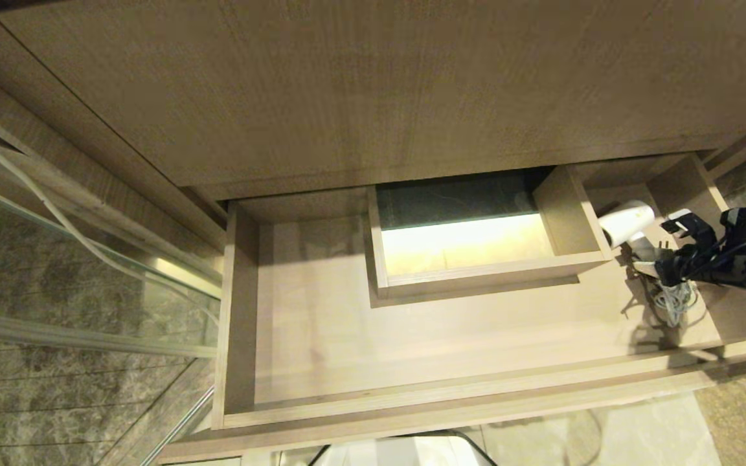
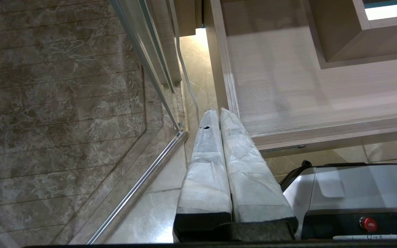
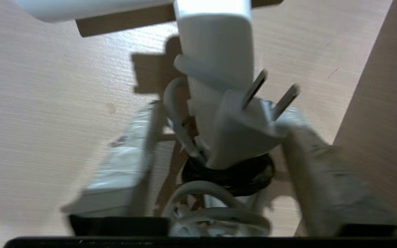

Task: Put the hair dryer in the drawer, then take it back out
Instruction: Take the hairdryer out

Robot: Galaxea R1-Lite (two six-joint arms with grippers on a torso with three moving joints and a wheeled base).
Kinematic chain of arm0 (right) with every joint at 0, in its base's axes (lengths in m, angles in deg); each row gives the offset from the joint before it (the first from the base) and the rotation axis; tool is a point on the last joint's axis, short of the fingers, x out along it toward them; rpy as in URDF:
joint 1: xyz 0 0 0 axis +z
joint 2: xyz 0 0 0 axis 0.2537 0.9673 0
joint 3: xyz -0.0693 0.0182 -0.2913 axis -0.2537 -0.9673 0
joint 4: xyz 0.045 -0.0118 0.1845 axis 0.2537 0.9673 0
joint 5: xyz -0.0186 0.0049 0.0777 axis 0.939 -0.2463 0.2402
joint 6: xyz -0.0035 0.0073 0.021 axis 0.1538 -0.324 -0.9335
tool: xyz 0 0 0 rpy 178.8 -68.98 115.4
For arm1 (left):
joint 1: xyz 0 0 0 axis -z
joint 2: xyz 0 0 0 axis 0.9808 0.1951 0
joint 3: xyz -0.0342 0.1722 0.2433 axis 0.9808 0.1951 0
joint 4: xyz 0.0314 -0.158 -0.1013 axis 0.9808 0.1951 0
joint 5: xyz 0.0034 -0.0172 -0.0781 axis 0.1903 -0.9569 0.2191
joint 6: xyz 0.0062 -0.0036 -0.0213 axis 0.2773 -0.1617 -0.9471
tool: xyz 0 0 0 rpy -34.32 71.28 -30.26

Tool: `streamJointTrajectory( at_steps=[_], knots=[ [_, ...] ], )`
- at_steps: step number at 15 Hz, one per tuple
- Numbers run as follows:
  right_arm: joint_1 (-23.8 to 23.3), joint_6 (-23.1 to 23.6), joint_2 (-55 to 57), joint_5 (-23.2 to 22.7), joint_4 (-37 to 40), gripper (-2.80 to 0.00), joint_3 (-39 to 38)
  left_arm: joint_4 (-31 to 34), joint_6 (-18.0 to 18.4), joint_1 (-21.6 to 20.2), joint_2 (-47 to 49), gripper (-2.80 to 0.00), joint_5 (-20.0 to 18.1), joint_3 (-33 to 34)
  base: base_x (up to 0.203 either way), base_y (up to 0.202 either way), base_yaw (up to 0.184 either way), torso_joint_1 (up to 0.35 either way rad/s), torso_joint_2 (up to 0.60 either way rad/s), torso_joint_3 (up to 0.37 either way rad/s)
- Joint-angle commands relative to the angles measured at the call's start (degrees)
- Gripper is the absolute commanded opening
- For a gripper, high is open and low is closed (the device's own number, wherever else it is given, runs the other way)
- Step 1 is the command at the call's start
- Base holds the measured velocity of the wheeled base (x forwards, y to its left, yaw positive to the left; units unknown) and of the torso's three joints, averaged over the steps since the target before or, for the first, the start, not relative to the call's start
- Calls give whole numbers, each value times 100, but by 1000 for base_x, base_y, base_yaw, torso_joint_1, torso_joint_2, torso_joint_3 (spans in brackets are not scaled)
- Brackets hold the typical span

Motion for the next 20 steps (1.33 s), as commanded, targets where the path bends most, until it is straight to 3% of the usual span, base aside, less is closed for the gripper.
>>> streamJointTrajectory(
  at_steps=[1,12,20],
  knots=[
    [1,23,-208,-11,-6,-280,-39,-3,-1,-1,-2,-280,0,11,0,0,0,0,0,0],
    [-77,14,-1635,53,342,-280,-766,-3,-1,-1,-2,-280,0,11,0,0,0,0,0,0],
    [-115,21,-2546,386,799,-280,-1203,-3,-1,-1,-2,-280,0,11,0,0,0,0,0,0]
  ],
)
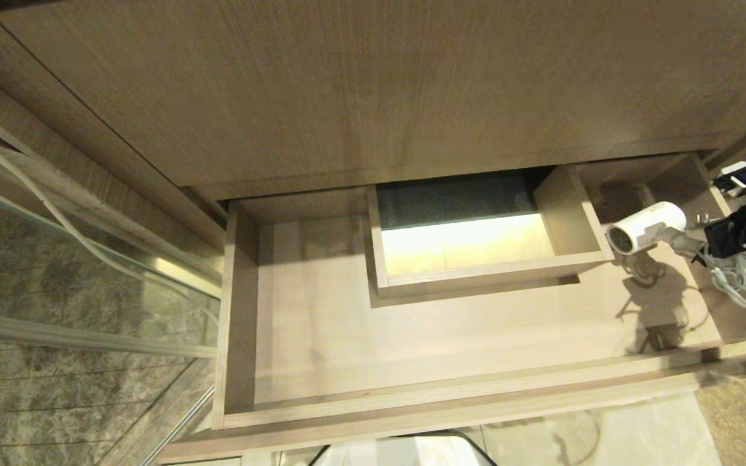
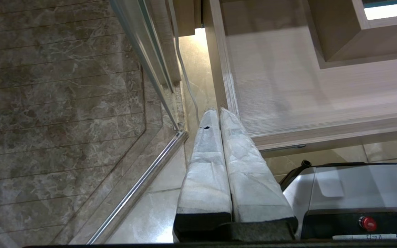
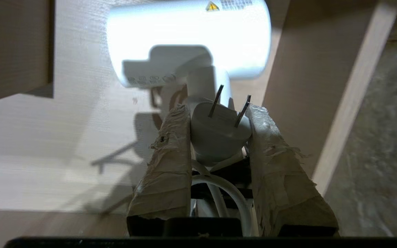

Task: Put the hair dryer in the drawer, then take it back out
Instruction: Take the hairdryer out, then place it on the countertop

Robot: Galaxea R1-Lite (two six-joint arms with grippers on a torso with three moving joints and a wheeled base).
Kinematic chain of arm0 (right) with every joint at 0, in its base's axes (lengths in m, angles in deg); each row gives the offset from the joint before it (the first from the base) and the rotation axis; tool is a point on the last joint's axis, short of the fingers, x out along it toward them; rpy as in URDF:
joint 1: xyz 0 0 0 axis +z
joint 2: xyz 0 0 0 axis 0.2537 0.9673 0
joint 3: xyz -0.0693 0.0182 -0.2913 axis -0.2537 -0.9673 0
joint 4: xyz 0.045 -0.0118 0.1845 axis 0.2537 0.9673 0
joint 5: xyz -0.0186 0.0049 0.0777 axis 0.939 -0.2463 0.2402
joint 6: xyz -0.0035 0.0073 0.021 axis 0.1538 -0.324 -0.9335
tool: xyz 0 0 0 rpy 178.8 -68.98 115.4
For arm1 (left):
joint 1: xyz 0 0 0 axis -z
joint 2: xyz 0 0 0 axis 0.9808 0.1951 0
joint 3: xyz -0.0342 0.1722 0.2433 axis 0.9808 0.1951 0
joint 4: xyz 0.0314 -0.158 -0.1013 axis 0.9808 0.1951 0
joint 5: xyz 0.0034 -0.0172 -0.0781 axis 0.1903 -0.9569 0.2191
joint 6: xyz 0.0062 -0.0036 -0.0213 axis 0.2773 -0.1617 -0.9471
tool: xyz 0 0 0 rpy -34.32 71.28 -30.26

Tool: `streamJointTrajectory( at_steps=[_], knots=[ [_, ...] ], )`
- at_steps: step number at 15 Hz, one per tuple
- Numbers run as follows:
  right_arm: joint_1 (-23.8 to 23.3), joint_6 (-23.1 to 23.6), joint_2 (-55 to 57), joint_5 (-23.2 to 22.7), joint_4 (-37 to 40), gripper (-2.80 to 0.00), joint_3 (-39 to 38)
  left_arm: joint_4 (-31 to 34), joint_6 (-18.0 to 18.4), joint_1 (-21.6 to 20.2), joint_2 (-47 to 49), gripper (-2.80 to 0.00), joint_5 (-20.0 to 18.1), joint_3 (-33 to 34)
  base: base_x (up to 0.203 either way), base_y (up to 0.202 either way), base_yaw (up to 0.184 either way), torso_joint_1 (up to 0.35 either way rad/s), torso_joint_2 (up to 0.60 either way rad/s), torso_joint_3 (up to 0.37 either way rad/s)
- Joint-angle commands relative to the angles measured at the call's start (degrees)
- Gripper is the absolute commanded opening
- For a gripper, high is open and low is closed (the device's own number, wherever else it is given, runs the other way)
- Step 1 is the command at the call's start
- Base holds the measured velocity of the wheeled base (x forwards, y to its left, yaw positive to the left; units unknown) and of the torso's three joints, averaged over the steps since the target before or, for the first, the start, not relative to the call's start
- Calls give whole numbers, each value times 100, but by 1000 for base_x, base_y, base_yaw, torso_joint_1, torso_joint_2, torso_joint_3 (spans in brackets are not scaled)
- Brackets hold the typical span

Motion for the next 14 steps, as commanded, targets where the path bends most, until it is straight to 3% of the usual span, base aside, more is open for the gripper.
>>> streamJointTrajectory(
  at_steps=[1,5,9,14],
  knots=[
    [-14,16,-484,66,113,-280,-199,-1,-1,-1,-2,-280,0,9,0,0,0,0,0,0],
    [-18,-1,-1050,134,475,-280,-285,-1,-1,-1,-2,-280,0,9,0,0,0,0,0,0],
    [-9,3,-1961,693,716,-280,-607,-1,-1,-1,-2,-280,0,9,0,0,0,0,0,0],
    [-9,0,-2912,773,1251,-280,-753,-1,-1,-1,-11,-280,0,9,0,0,0,0,0,0]
  ],
)
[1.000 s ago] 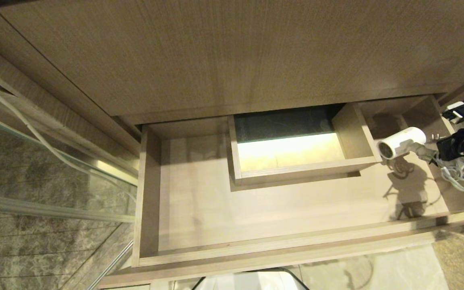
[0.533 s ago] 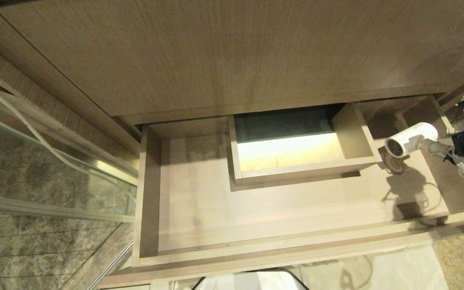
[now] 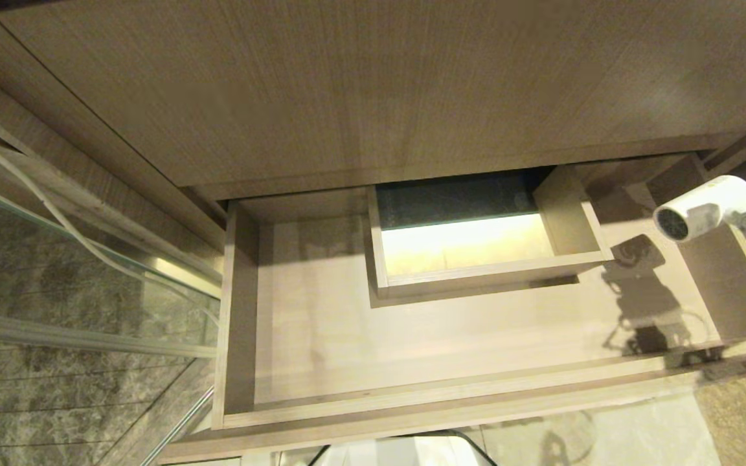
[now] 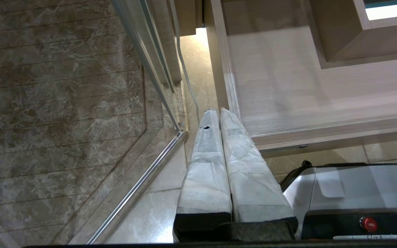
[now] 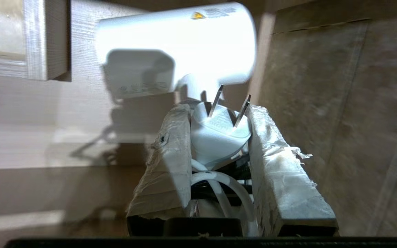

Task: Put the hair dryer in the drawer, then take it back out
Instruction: Place it on the countertop

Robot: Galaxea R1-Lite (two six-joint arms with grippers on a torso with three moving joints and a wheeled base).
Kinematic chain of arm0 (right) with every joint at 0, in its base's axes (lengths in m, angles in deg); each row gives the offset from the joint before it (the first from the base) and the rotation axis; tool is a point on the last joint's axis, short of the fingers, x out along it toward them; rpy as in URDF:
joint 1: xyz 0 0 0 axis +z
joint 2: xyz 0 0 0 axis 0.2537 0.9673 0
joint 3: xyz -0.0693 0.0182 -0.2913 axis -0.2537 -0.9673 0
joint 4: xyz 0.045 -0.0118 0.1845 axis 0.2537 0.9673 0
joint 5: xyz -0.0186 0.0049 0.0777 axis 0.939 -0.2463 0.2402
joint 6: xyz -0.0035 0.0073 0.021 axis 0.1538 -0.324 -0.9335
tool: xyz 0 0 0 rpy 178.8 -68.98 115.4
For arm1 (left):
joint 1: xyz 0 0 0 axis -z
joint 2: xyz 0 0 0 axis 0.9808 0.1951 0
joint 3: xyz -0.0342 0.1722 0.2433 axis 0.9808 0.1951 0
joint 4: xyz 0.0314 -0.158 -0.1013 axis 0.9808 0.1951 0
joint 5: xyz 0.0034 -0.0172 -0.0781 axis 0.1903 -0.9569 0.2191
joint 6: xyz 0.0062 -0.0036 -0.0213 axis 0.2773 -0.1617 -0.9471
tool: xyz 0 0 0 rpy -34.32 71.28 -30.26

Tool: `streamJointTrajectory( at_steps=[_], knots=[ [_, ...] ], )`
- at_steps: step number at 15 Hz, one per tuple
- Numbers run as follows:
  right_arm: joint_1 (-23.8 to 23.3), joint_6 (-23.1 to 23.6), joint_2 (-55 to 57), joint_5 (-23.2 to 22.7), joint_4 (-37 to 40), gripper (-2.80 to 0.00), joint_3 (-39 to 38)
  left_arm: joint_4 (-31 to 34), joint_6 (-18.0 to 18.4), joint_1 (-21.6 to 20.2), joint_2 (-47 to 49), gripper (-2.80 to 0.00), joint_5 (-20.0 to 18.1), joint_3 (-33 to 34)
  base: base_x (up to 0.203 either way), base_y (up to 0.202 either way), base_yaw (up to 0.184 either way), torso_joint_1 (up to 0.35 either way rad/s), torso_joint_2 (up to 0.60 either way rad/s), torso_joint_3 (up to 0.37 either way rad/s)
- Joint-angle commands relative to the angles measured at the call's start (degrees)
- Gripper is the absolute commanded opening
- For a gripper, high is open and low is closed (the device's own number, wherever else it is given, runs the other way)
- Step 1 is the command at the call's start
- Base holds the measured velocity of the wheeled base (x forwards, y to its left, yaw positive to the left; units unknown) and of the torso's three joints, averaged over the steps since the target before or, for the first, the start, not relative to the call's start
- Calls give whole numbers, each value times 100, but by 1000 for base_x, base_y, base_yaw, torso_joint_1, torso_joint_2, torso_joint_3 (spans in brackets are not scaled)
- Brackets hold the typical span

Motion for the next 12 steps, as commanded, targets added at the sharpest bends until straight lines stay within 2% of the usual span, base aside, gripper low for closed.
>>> streamJointTrajectory(
  at_steps=[1,12],
  knots=[
    [10,25,-675,12,142,-280,-50,-1,-2,-1,-2,-280,1,7,0,0,0,0,0,0],
    [226,28,-1750,-1,539,-280,-223,-1,-2,-1,-2,-280,1,9,0,0,0,0,0,0]
  ],
)
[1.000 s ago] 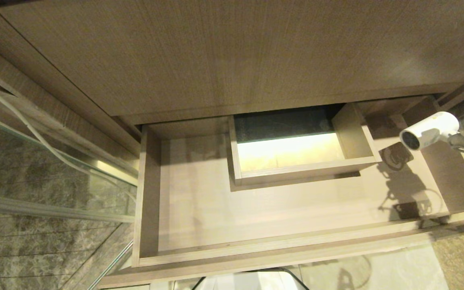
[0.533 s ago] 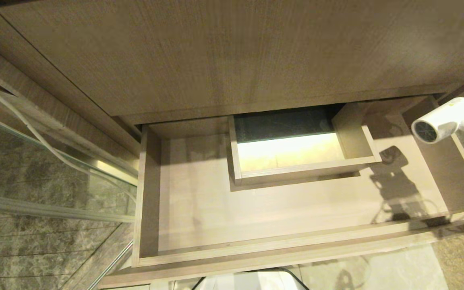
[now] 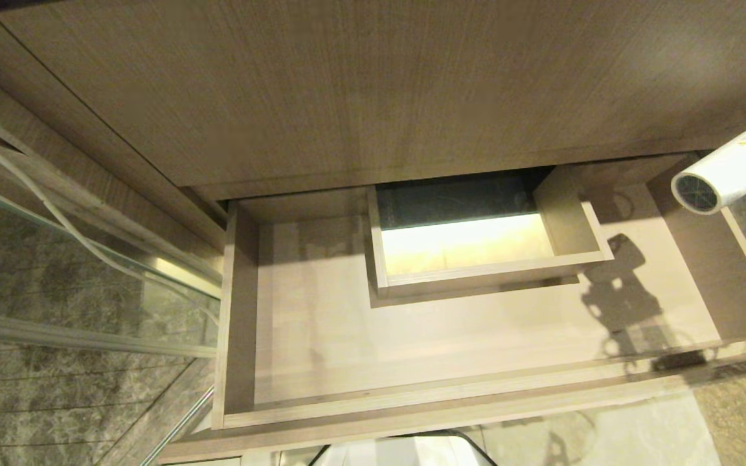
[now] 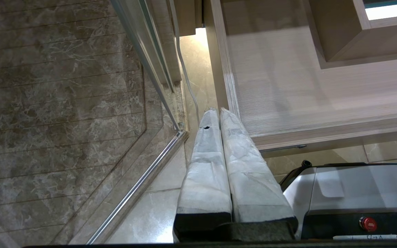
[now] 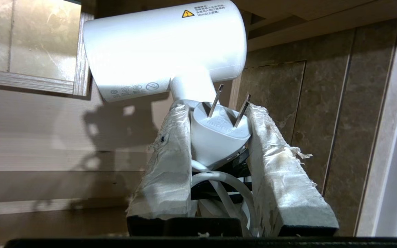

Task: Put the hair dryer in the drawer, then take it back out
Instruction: Place it on the countertop

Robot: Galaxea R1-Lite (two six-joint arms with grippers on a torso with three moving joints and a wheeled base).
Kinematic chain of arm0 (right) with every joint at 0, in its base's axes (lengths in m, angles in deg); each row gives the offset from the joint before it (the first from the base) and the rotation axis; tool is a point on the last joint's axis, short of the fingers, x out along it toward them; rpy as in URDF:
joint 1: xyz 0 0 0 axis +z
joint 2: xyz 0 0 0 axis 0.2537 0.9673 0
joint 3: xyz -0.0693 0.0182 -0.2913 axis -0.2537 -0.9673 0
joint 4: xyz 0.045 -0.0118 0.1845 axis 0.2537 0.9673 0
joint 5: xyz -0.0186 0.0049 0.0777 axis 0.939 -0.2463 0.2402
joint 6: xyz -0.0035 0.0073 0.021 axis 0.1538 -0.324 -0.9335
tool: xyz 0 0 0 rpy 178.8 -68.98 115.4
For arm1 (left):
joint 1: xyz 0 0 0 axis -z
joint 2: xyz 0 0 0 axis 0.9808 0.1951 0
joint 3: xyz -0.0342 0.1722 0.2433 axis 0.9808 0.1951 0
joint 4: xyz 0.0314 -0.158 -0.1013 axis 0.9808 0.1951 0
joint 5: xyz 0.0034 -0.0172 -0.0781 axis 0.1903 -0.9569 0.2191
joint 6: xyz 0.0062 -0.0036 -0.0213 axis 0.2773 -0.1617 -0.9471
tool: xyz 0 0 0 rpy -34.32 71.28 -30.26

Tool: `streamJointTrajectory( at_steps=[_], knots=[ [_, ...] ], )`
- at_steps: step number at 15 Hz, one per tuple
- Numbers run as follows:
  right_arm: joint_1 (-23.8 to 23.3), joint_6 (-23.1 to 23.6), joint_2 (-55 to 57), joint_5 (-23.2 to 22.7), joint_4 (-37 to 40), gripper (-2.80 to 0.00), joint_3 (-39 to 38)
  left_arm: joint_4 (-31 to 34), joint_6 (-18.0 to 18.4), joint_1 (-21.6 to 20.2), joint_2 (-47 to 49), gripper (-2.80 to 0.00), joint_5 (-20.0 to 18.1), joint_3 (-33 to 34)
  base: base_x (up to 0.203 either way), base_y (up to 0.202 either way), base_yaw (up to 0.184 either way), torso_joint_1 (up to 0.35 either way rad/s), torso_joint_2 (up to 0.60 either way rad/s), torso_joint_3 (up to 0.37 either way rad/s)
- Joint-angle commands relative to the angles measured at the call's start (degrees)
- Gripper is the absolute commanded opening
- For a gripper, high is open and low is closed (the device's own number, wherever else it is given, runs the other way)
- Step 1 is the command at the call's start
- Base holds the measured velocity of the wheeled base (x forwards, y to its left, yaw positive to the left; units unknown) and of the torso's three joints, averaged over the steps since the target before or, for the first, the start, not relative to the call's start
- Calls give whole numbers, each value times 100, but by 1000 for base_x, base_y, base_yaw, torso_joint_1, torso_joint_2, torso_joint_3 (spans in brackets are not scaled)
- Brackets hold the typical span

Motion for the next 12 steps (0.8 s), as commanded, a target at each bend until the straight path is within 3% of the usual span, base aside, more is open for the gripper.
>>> streamJointTrajectory(
  at_steps=[1,12],
  knots=[
    [16,27,-332,-16,88,-280,-80,-1,-4,-1,-2,-280,0,9,0,0,0,0,0,0],
    [13,28,-1907,-41,368,-280,-641,-1,-4,-1,-2,-280,0,9,0,0,0,0,0,0]
  ],
)
